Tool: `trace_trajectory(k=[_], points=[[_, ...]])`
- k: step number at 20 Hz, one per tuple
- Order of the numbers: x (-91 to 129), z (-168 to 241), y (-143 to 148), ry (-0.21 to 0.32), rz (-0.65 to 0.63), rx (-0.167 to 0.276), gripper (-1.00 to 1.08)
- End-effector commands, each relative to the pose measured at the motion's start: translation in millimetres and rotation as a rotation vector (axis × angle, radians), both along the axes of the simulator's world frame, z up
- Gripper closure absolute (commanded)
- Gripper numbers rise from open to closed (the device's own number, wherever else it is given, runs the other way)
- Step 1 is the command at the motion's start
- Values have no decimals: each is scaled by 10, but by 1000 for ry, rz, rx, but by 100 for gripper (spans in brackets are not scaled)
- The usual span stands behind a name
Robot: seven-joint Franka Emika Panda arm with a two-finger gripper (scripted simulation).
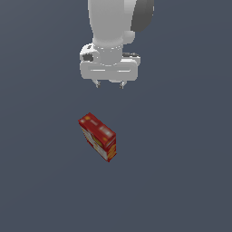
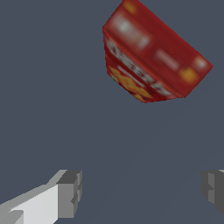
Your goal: Pick up the object and move it to a goal position.
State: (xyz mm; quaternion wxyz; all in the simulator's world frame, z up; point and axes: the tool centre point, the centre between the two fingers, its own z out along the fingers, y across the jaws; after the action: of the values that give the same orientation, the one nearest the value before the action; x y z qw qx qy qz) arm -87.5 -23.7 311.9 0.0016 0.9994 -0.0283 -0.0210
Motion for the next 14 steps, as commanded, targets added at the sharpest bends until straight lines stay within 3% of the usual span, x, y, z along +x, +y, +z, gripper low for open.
trace_trajectory(k=[1,14], points=[[0,0,0,0,0,0,-92],[25,135,-10,-20,46,-31,-92]])
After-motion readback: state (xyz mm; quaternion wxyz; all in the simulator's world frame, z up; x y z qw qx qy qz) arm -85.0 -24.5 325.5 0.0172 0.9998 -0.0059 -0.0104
